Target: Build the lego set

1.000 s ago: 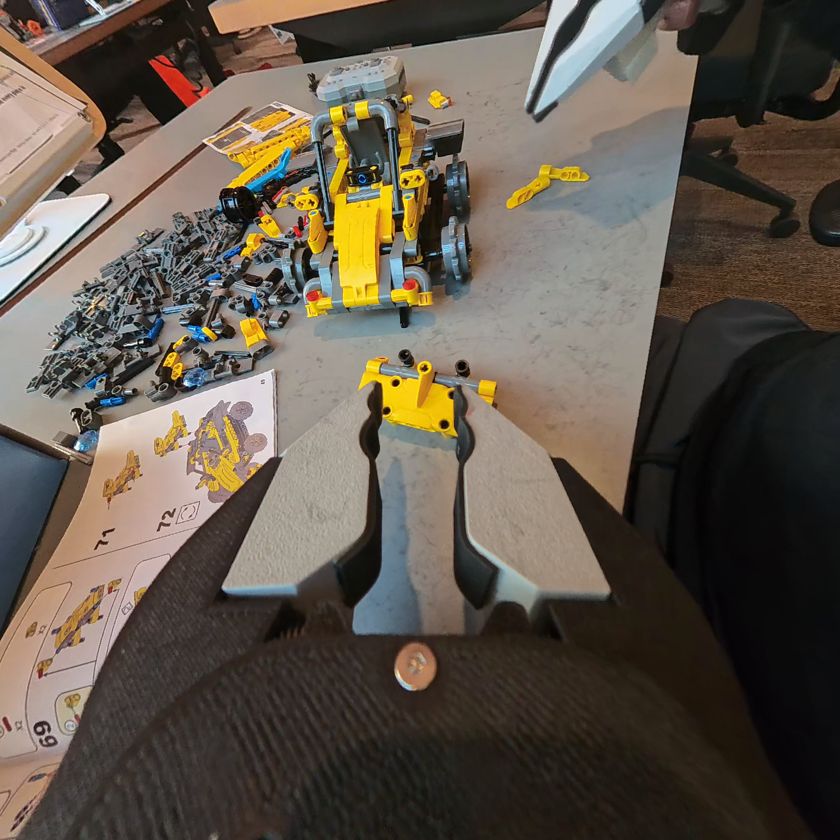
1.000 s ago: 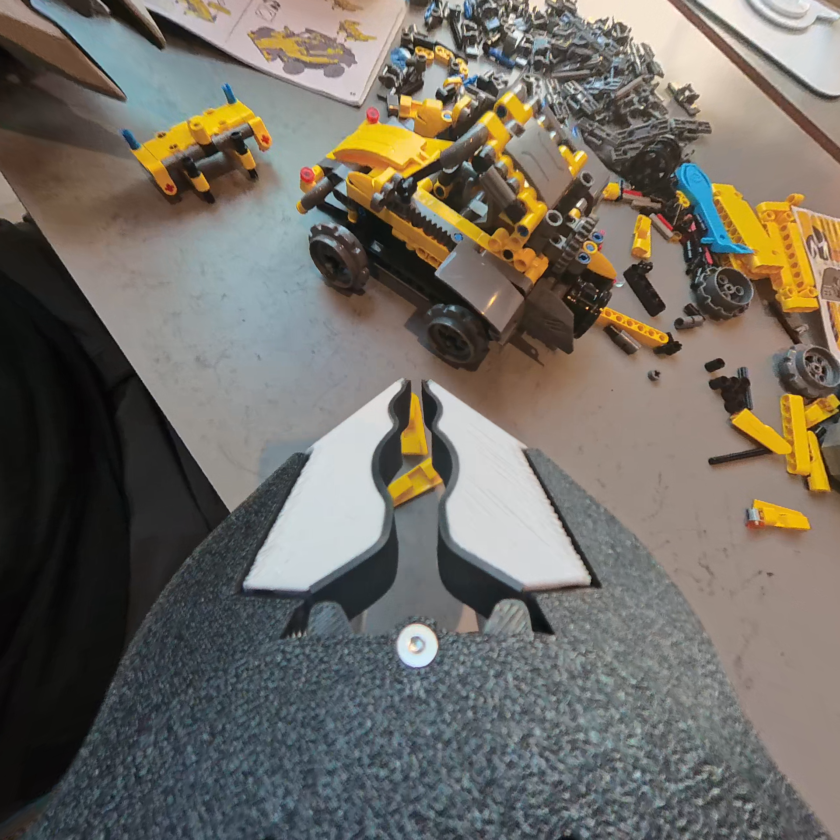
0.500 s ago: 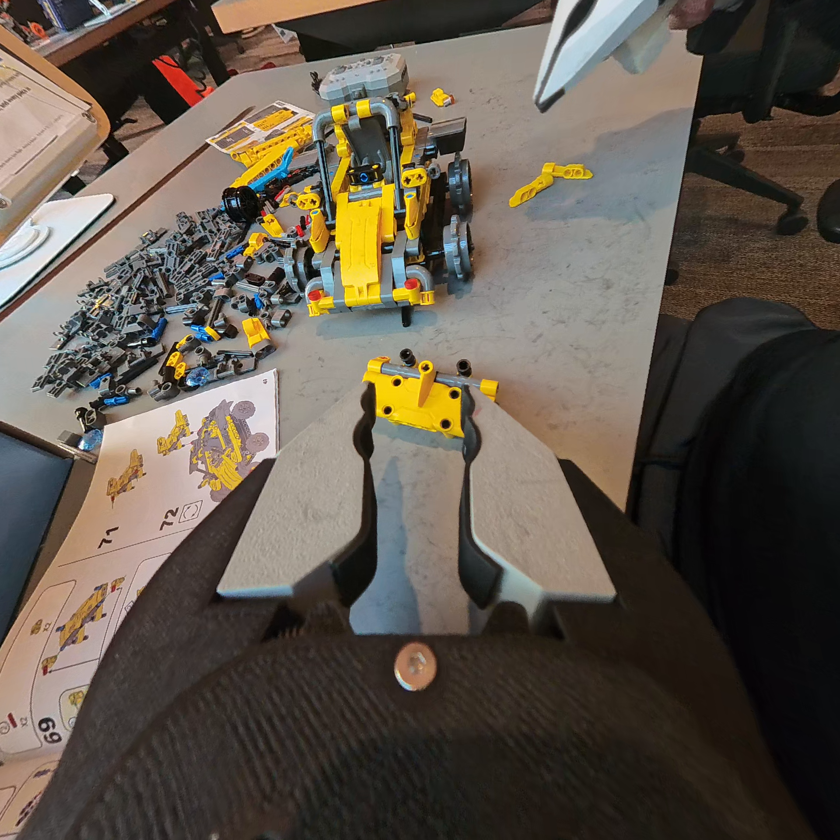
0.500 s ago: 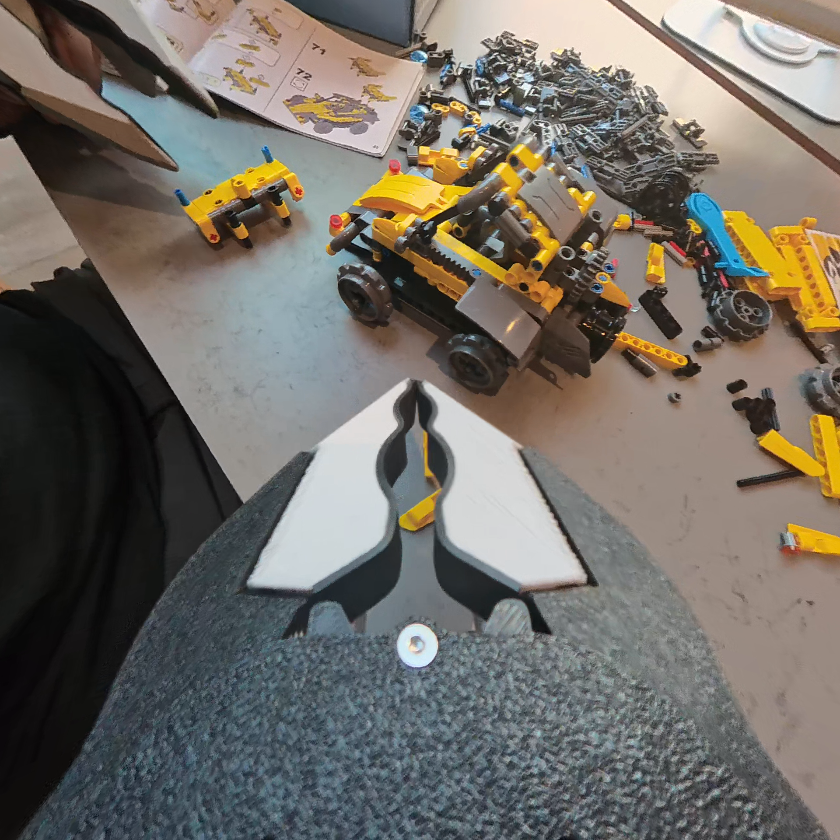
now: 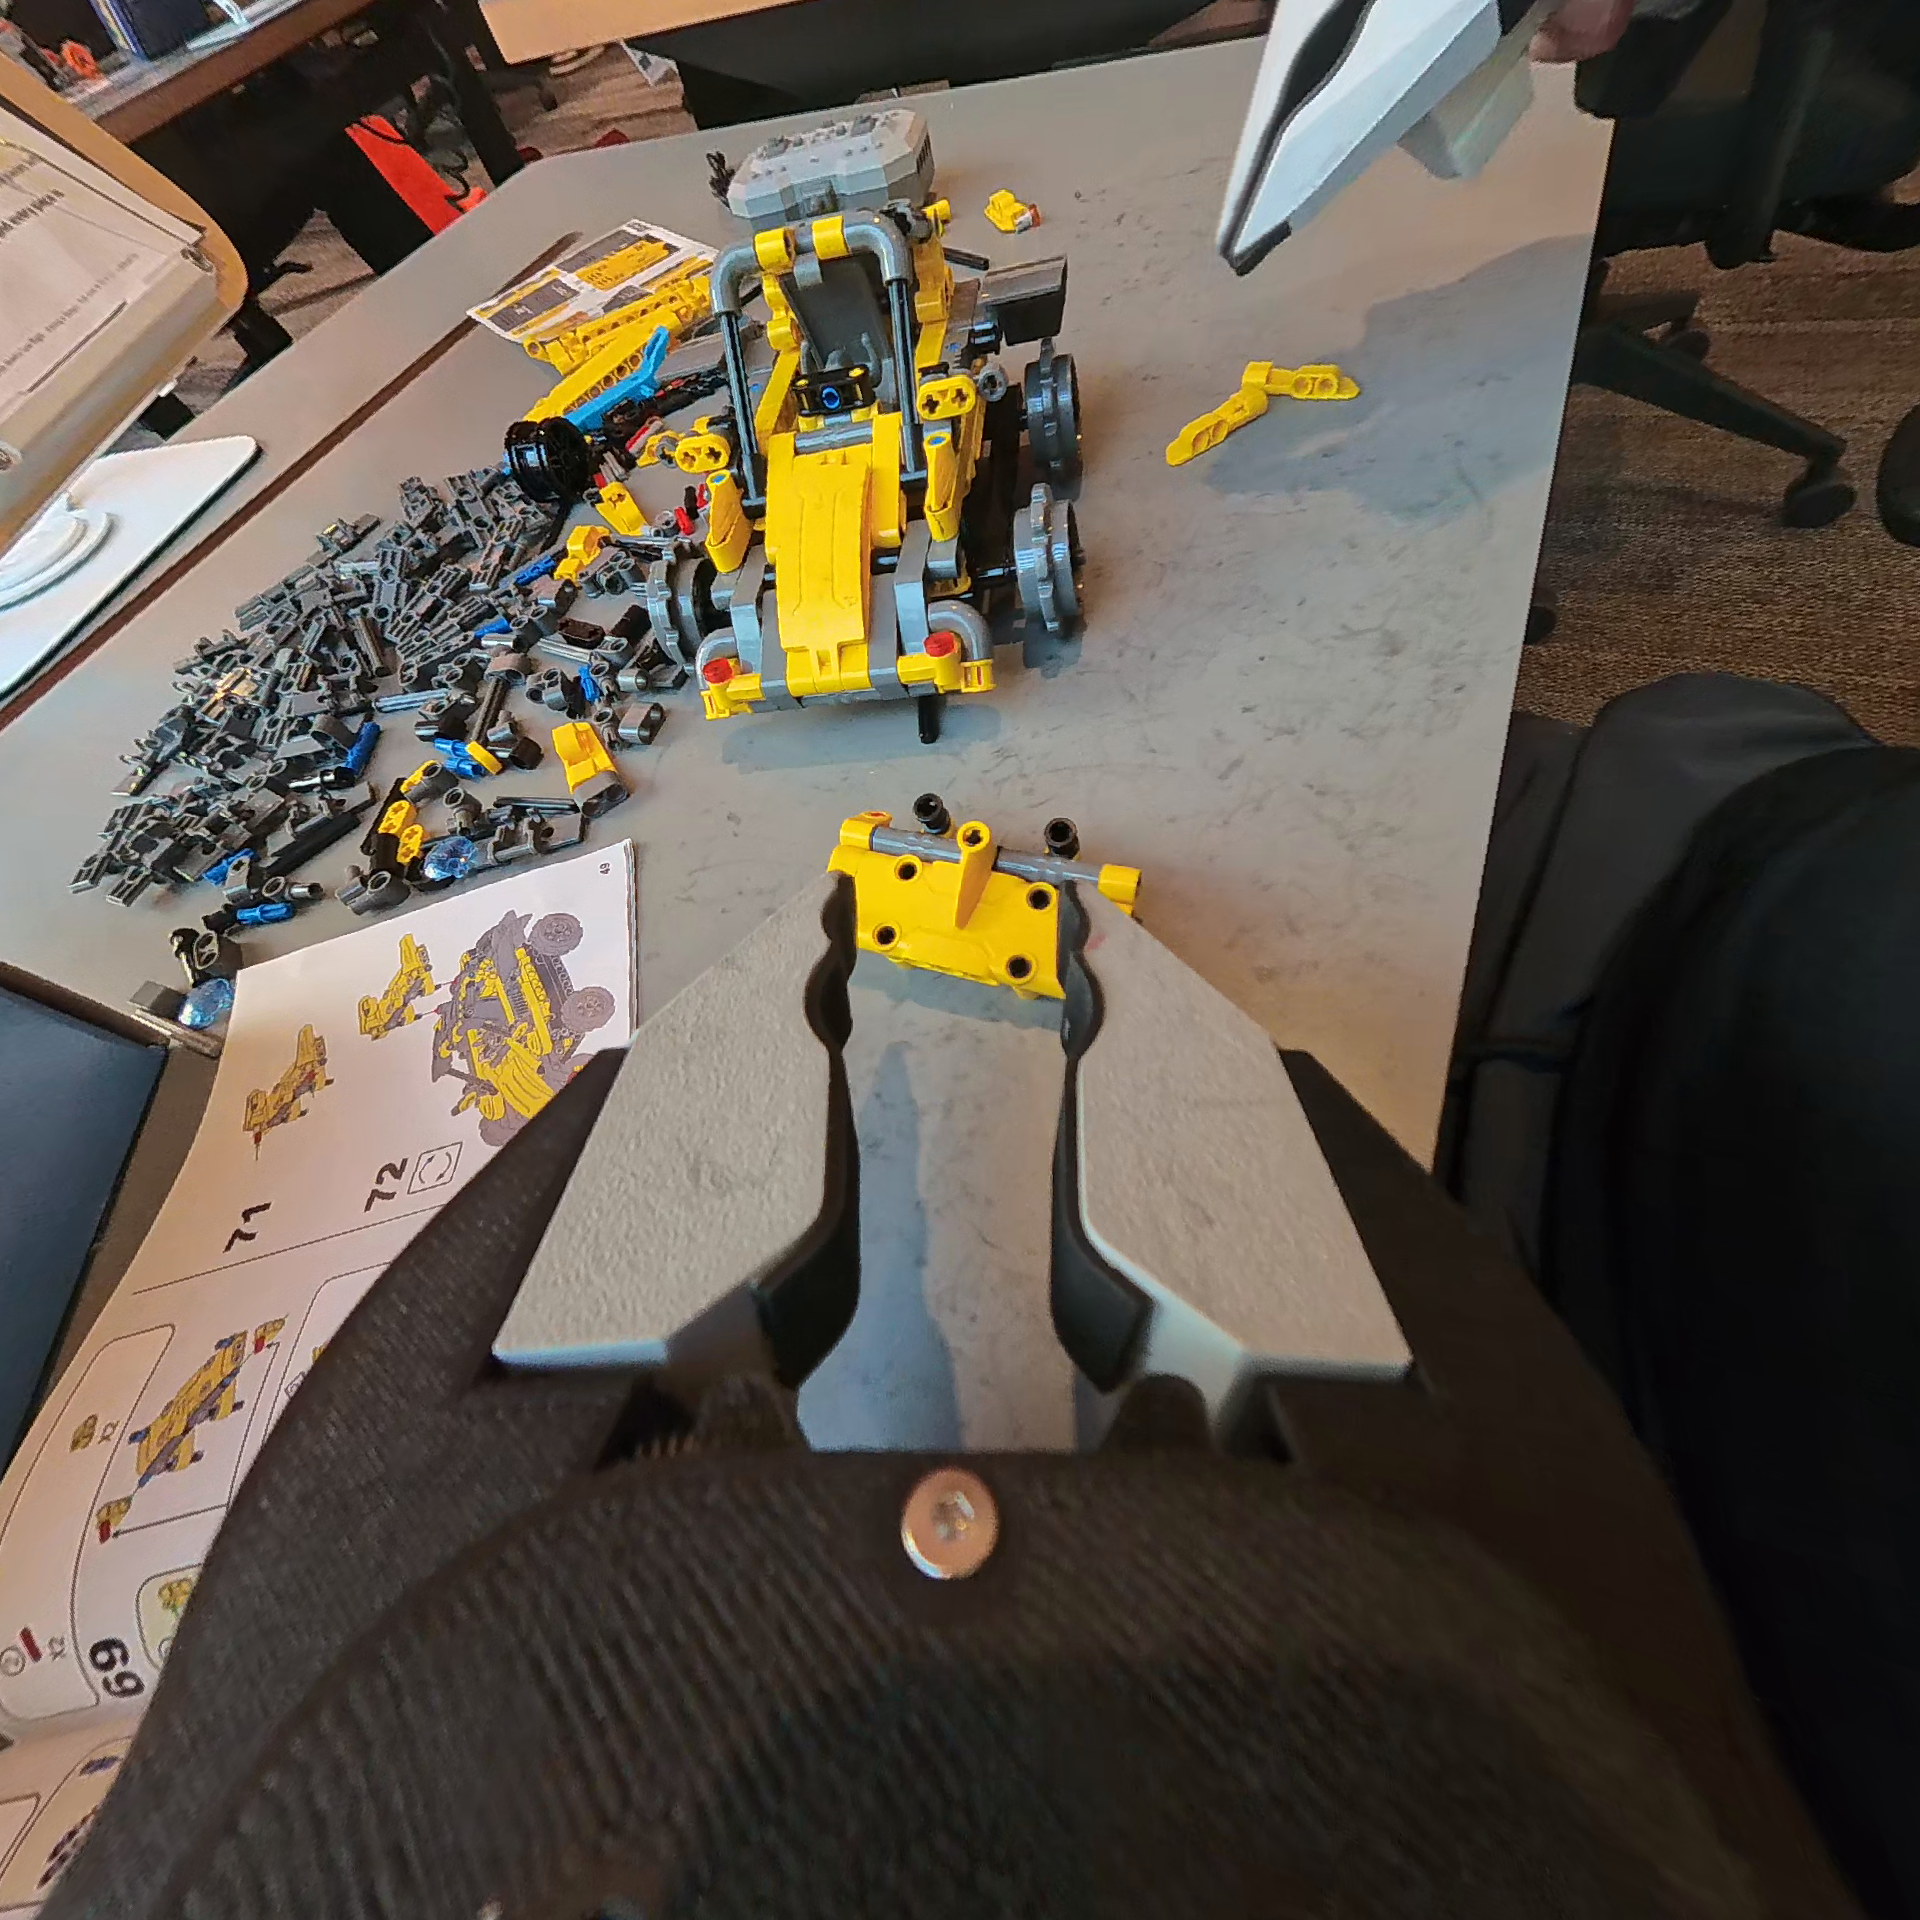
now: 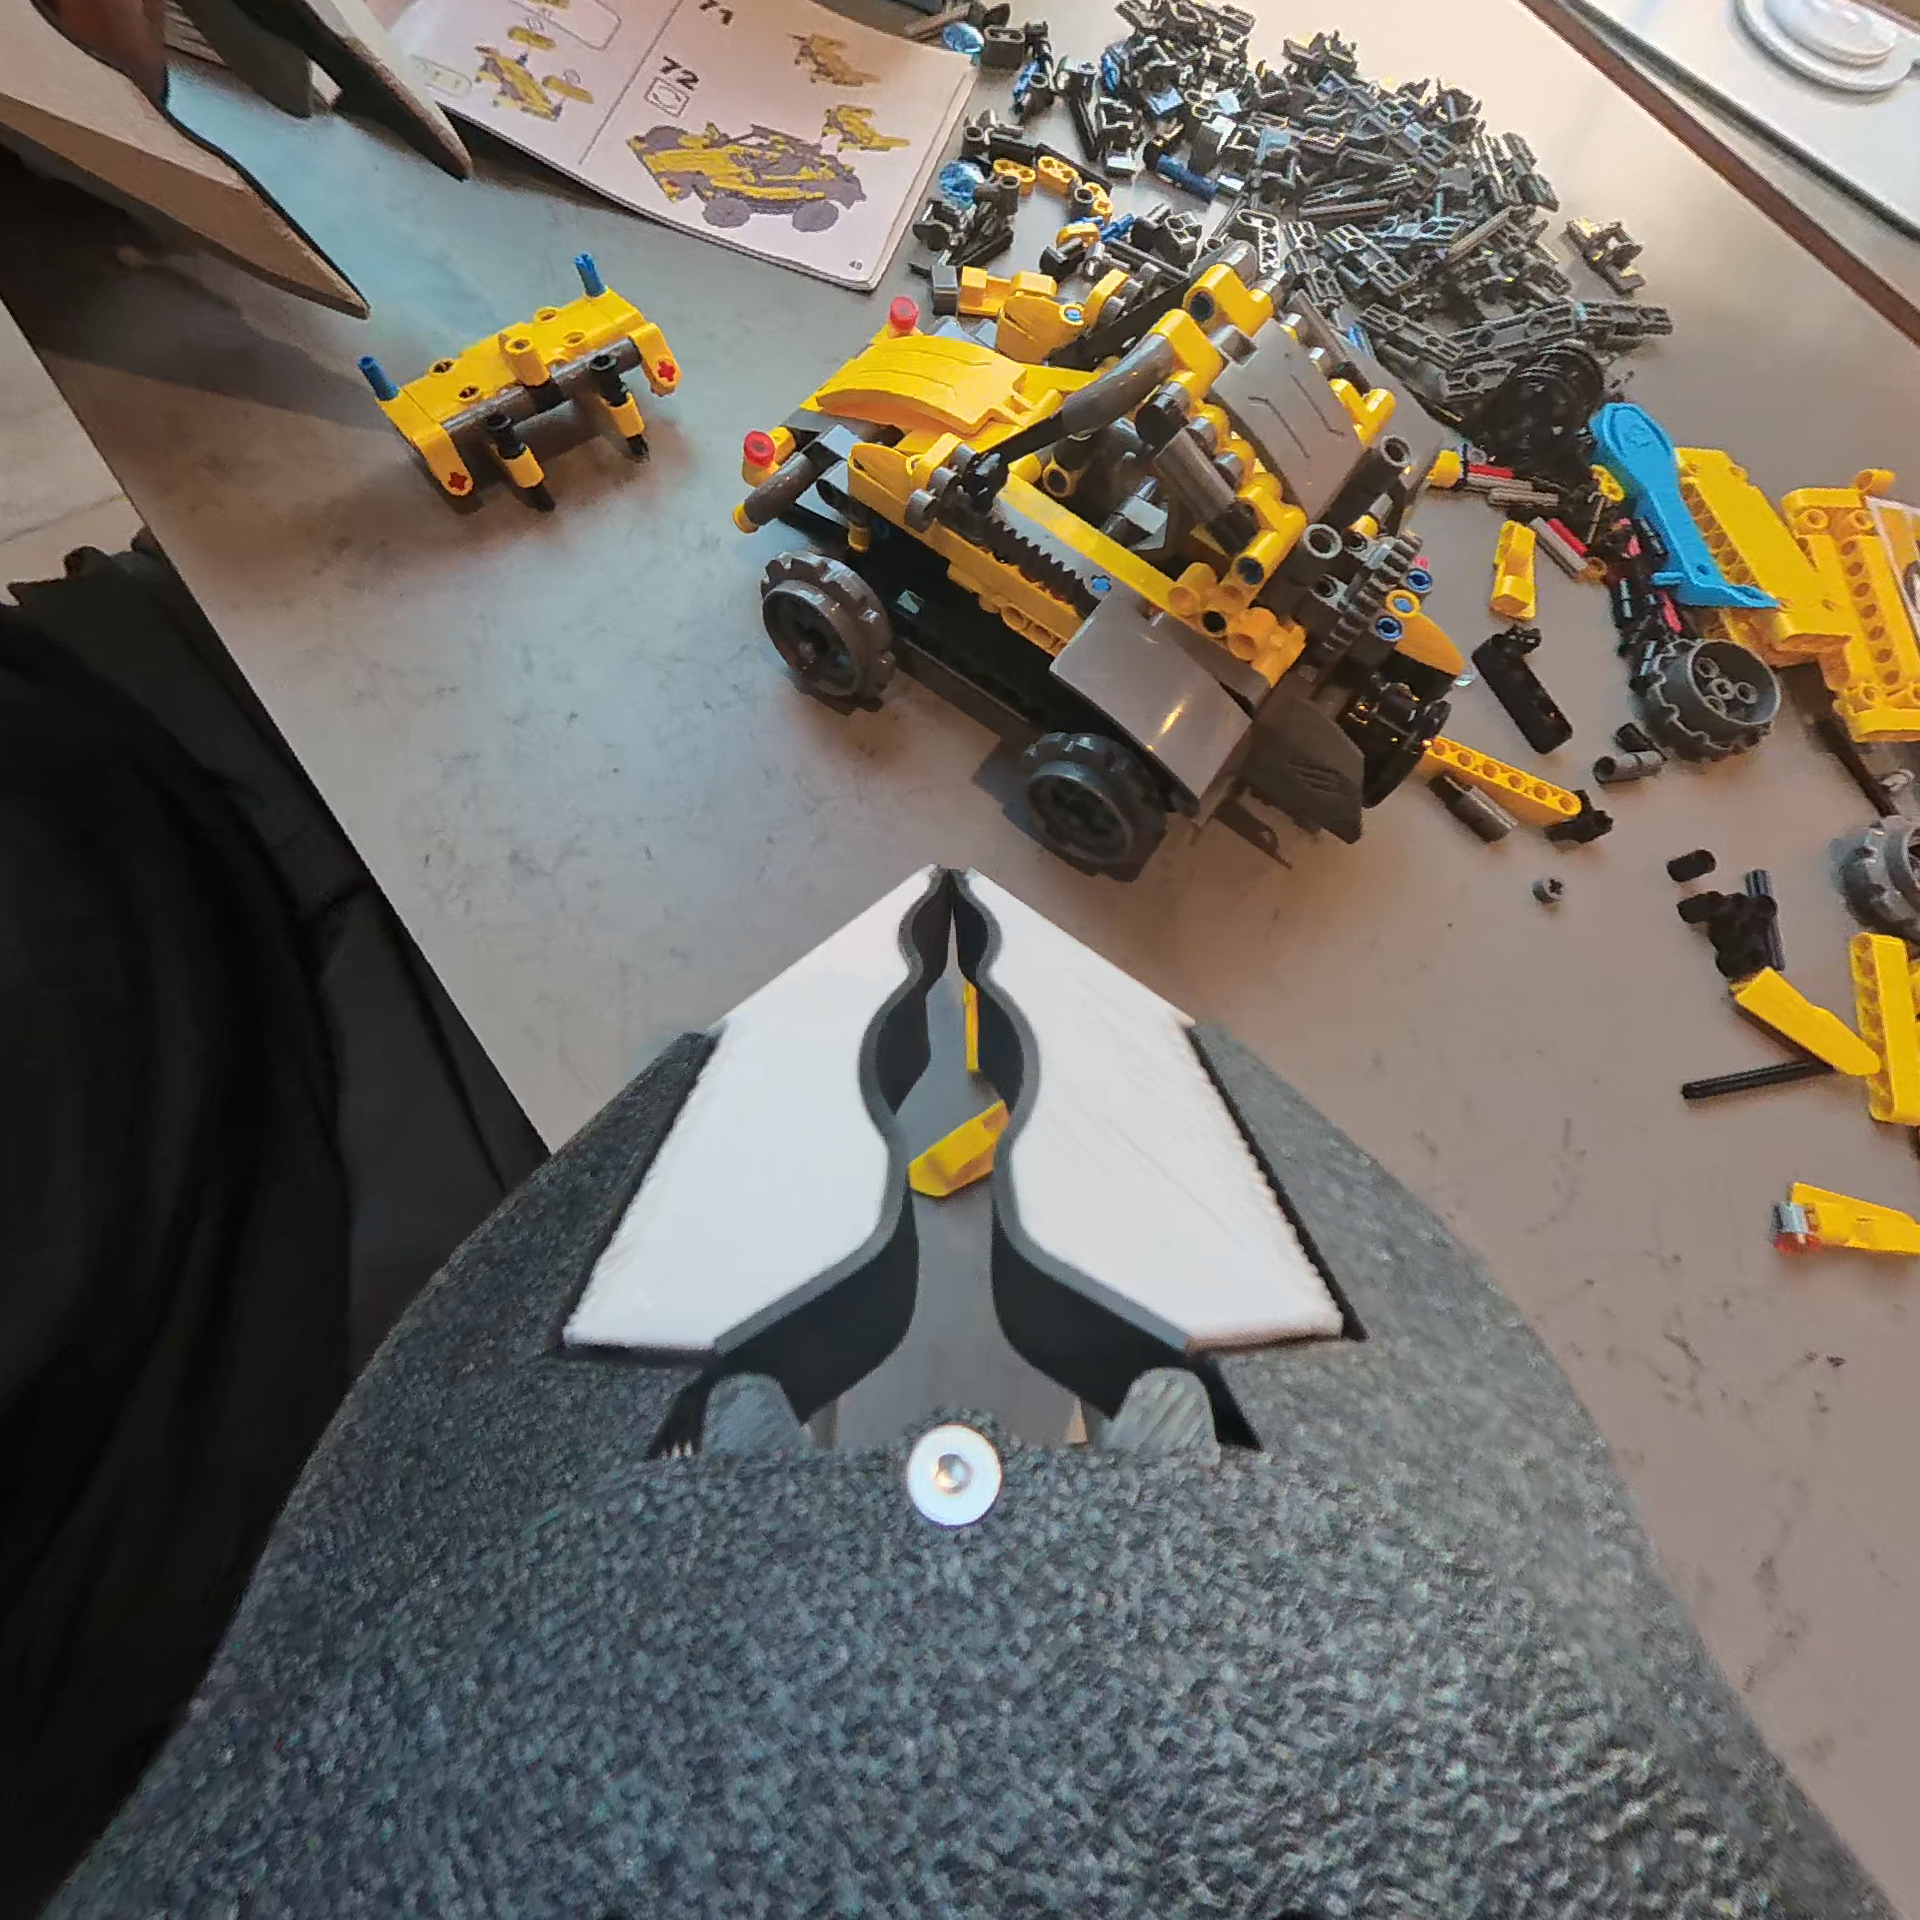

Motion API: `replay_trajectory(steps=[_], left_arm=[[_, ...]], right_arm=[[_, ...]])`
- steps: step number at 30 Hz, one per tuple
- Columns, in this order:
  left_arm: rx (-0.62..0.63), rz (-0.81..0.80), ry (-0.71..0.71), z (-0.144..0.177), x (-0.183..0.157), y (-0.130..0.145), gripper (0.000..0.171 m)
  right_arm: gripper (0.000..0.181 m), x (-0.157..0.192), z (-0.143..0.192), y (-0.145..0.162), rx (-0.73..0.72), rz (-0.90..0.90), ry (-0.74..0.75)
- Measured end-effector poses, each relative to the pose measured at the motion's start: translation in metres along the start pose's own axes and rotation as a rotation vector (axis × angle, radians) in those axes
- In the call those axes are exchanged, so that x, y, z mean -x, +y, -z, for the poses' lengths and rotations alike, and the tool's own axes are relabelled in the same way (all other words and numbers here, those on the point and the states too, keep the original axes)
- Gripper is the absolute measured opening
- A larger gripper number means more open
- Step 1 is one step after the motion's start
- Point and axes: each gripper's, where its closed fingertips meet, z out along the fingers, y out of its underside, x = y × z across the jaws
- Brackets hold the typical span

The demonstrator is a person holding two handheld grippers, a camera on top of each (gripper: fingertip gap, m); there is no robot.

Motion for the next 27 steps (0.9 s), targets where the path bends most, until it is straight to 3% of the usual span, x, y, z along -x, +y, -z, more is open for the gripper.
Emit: replay_trajectory(steps=[3, 6, 18, 27], left_arm=[[0.006, -0.001, -0.001, -0.0006, -0.0001, 0.0007, 0.035], [0.008, -0.003, -0.003, -0.0009, 0.0, 0.0009, 0.035], [0.008, -0.003, -0.001, -0.001, -0.0004, 0.0008, 0.036], [0.025, -0.023, 0.03, -0.0028, -0.006, 0.0027, 0.046]], right_arm=[[0.013, -0.0022, 0.0007, -0.0015, -0.015, -0.025, 0.001], [0.0, -0.003, 0.0022, -0.0017, -0.022, -0.025, 0.002], [0.007, -0.0052, 0.0025, -0.0013, -0.02, -0.03, 0.012], [0.006, 0.0022, 0.0084, -0.0066, -0.044, -0.023, -0.031]])
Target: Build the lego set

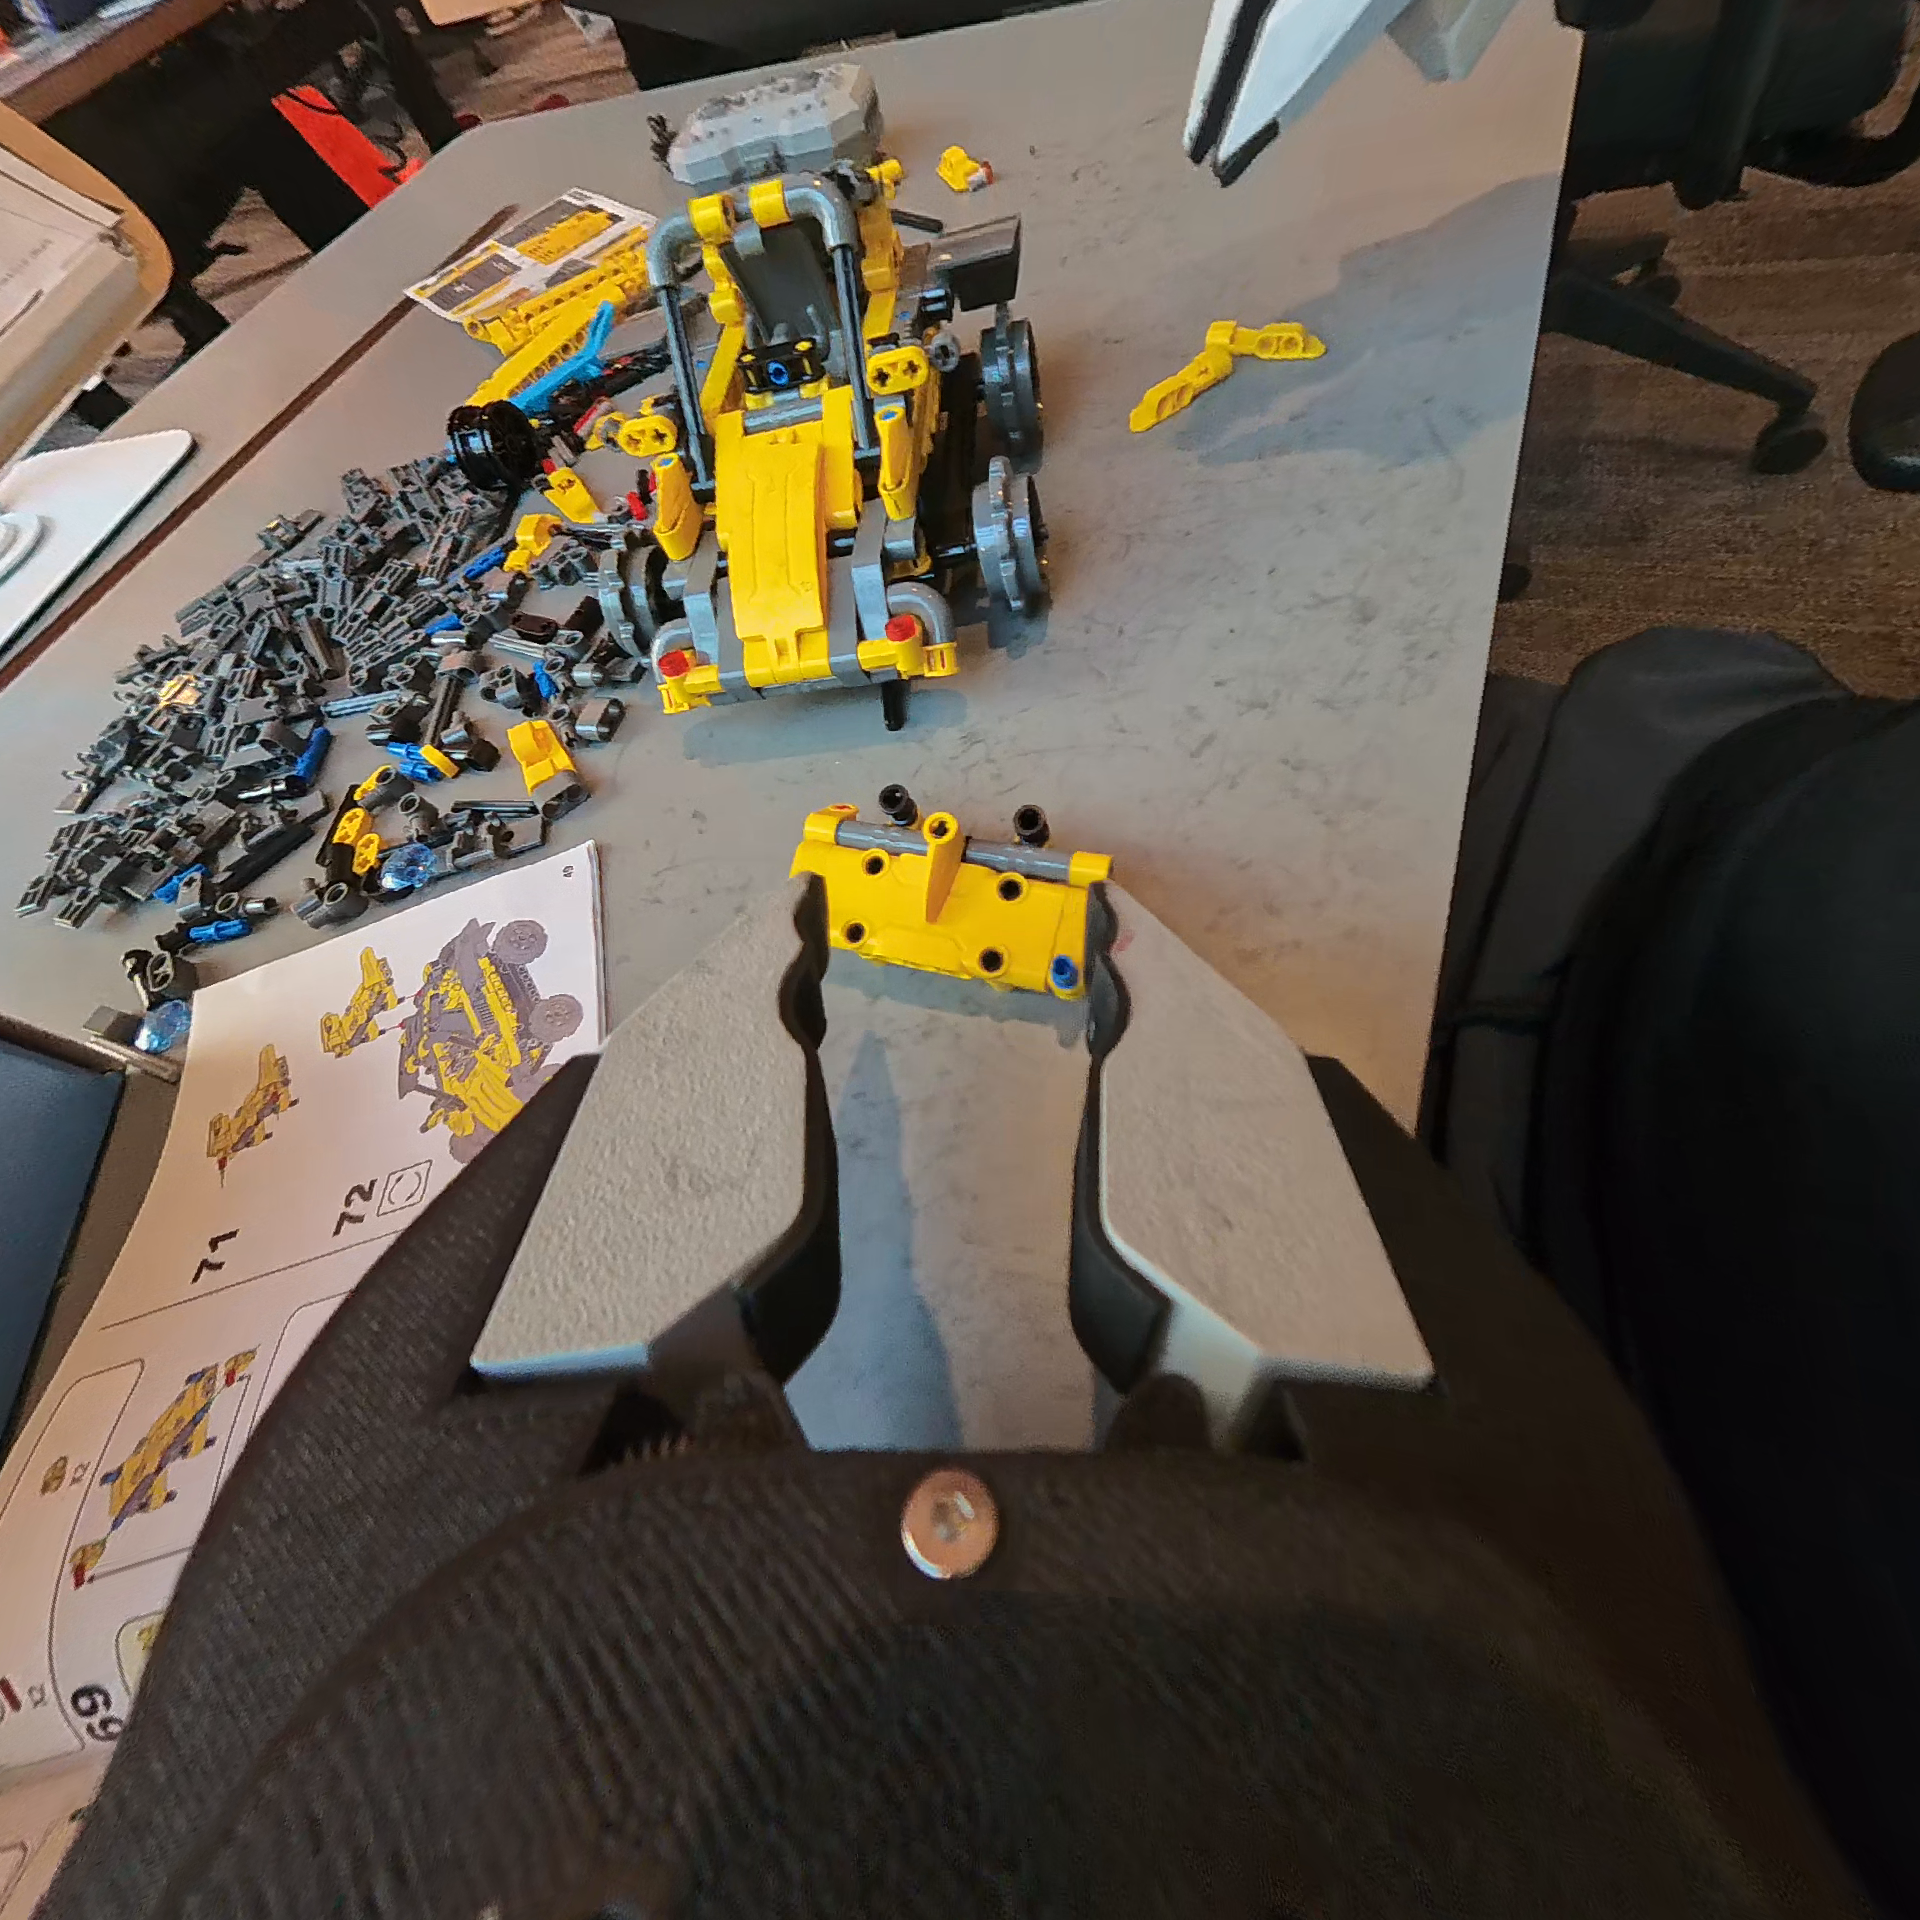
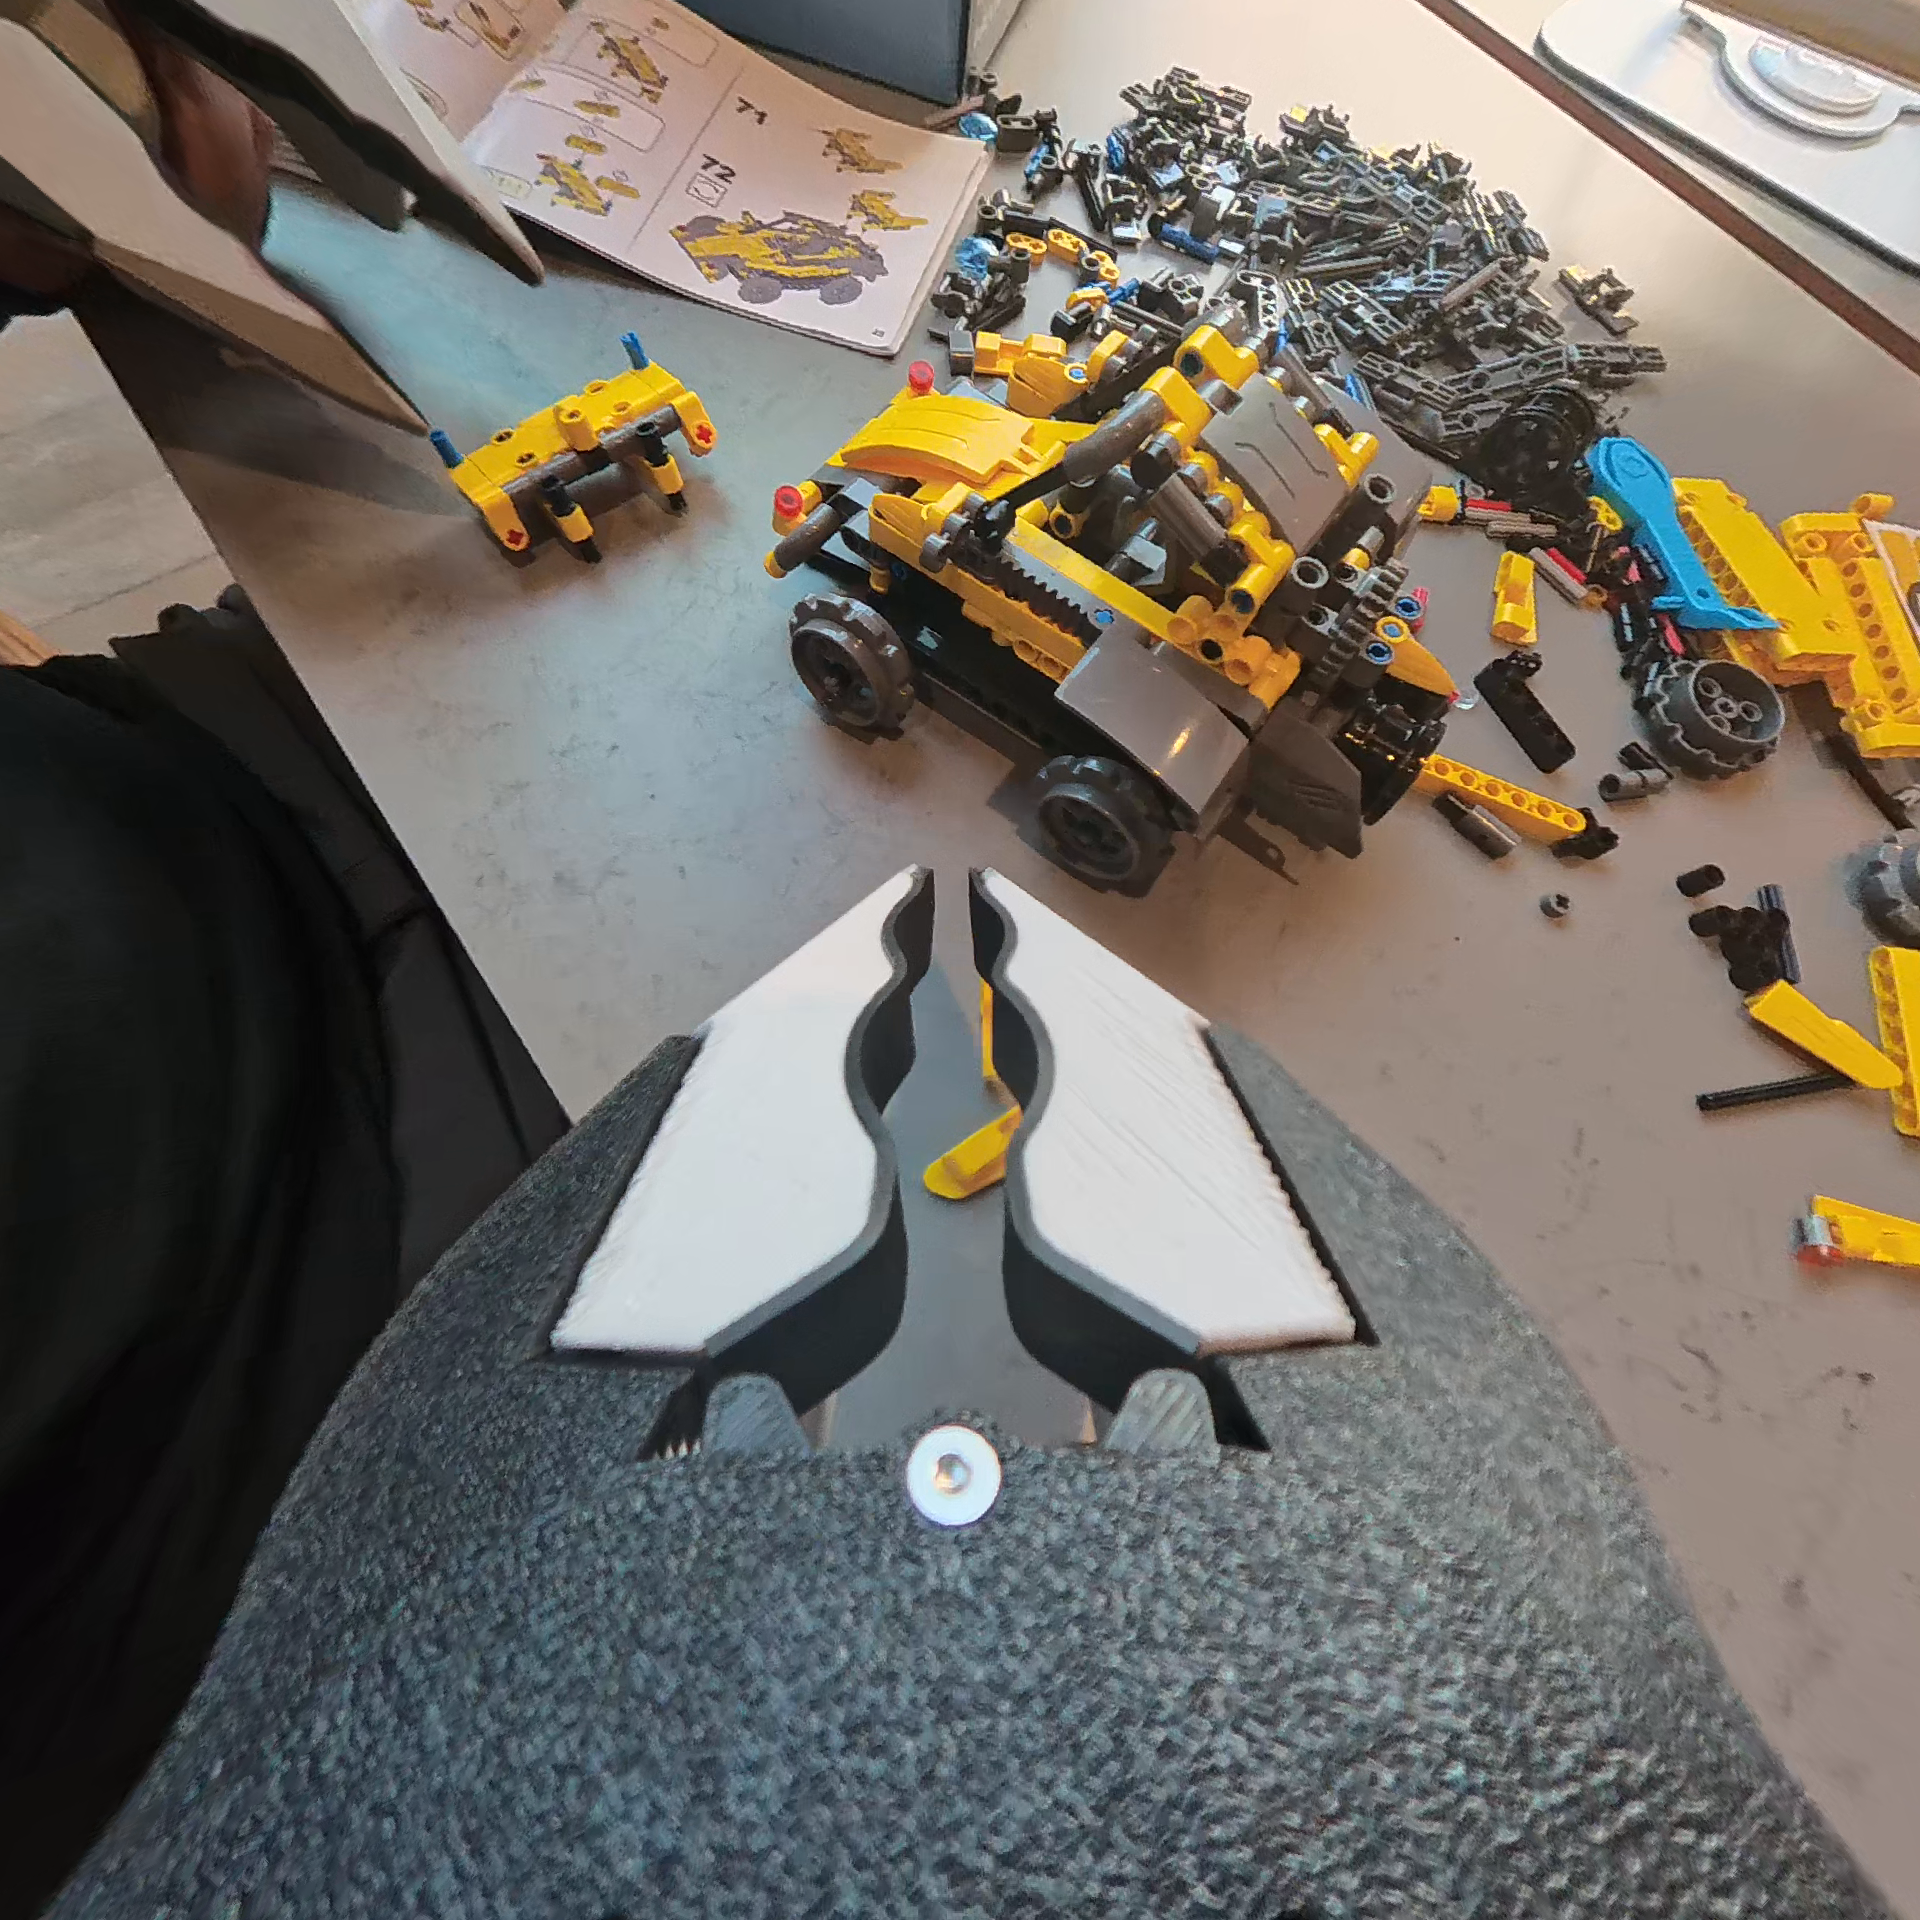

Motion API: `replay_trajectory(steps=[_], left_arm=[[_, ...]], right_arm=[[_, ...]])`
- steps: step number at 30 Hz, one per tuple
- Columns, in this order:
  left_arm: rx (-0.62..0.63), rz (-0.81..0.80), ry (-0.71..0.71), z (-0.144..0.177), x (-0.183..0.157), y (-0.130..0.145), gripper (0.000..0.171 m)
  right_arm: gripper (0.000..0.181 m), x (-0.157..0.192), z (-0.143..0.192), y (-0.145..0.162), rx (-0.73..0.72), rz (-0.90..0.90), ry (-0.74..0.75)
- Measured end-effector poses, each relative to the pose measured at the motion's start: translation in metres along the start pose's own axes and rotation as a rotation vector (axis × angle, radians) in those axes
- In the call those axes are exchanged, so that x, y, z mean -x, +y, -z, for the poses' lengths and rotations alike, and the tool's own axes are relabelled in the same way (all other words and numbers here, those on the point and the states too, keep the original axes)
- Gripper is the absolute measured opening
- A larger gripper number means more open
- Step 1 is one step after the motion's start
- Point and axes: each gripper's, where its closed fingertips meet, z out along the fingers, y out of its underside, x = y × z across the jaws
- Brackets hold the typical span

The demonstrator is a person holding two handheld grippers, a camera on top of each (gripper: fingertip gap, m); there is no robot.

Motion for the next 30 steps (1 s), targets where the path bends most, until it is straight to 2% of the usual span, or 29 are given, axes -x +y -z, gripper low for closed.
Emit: replay_trajectory(steps=[7, 16, 19, 22, 25, 28, 30], left_arm=[[0.108, 0.001, 0.065, -0.011, -0.008, 0.013, 0.074], [0.106, 0.023, 0.102, -0.013, -0.007, 0.011, 0.087], [0.103, -0.036, 0.083, -0.014, 0.003, 0.011, 0.108], [0.194, -0.125, 0.112, -0.018, 0.008, 0.024, 0.108], [0.233, -0.075, 0.185, -0.024, 0.01, 0.026, 0.105], [0.292, -0.002, 0.31, -0.029, -0.001, 0.032, 0.088], [0.305, 0.062, 0.308, -0.034, 0.004, 0.031, 0.079]], right_arm=[[0.007, 0.011, -0.005, 0.002, 0.023, 0.035, -0.039], [0.009, 0.025, -0.011, 0.015, 0.106, 0.096, -0.081], [0.01, 0.03, -0.01, 0.018, 0.125, 0.125, -0.089], [0.01, 0.029, -0.008, 0.018, 0.129, 0.146, -0.074], [0.009, 0.028, -0.006, 0.015, 0.117, 0.135, -0.076], [0.01, 0.028, -0.005, 0.015, 0.115, 0.138, -0.073], [0.009, 0.028, -0.005, 0.015, 0.115, 0.14, -0.073]])
